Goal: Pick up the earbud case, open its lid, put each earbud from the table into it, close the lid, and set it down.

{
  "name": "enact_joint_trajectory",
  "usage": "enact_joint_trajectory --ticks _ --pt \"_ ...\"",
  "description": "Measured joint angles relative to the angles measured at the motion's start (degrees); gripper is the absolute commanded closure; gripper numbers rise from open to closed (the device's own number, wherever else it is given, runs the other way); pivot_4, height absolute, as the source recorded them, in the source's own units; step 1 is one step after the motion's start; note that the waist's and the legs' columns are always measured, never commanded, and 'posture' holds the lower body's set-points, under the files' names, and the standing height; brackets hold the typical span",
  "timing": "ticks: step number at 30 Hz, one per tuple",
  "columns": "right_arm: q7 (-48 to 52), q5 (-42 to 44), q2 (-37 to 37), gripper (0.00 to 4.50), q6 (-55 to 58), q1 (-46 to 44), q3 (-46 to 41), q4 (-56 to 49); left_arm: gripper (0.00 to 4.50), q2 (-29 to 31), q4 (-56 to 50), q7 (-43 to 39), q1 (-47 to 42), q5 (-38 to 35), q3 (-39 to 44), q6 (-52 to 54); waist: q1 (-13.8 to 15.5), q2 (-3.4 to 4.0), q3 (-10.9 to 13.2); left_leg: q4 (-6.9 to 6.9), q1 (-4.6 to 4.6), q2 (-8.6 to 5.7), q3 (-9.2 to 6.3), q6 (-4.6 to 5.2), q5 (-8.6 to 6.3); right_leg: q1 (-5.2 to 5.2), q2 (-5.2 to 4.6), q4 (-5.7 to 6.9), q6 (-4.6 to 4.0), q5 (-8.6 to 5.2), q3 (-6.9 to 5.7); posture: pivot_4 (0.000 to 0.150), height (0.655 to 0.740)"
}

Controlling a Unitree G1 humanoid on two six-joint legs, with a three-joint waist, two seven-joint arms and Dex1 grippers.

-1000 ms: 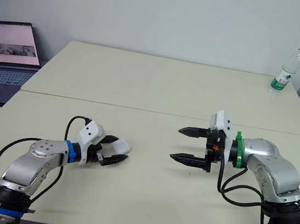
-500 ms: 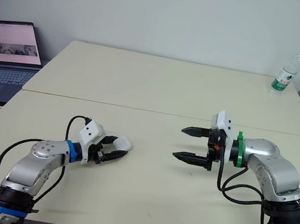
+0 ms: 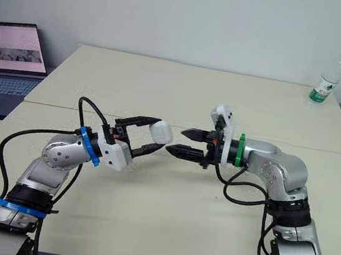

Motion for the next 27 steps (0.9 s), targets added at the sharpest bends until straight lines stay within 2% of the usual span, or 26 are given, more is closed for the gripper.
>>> enact_joint_trajectory --ticks 11,19,22,27 --pt "-5.26 0.00 6.71 0.00 1.99 -0.08 0.23 0.63 1.73 -0.03 3.00 3.40 -1.77 1.72 -1.37 -7.87 -0.39 0.00 0.00 0.00 0.00 0.02 0.06 0.01 0.00 -0.12 0.02 0.12 0.01 0.00 0.01 0.150 0.7400" --pt "-6.11 0.13 7.16 0.00 3.06 -0.08 0.19 0.63 1.73 0.20 2.69 3.40 -1.27 1.72 -1.83 -8.14 -0.41 0.00 0.00 0.00 -0.03 0.02 0.06 0.01 0.00 -0.15 0.02 0.12 0.01 0.00 0.00 0.150 0.7400" --pt "-6.06 0.08 7.11 0.57 3.05 -0.08 0.19 0.63 1.73 0.20 2.70 3.40 -1.28 1.72 -1.97 -8.29 -0.41 0.00 0.00 0.00 -0.03 0.02 0.07 0.01 0.00 -0.15 0.02 0.12 0.01 0.00 0.00 0.150 0.7400" --pt "-5.63 -0.21 6.62 2.33 2.50 -0.08 0.40 0.63 1.73 0.20 2.71 3.51 -1.31 1.72 -1.99 -8.37 -0.41 0.00 0.00 0.00 -0.03 0.02 0.07 0.01 0.01 -0.15 0.02 0.12 0.01 0.00 0.01 0.150 0.7400"
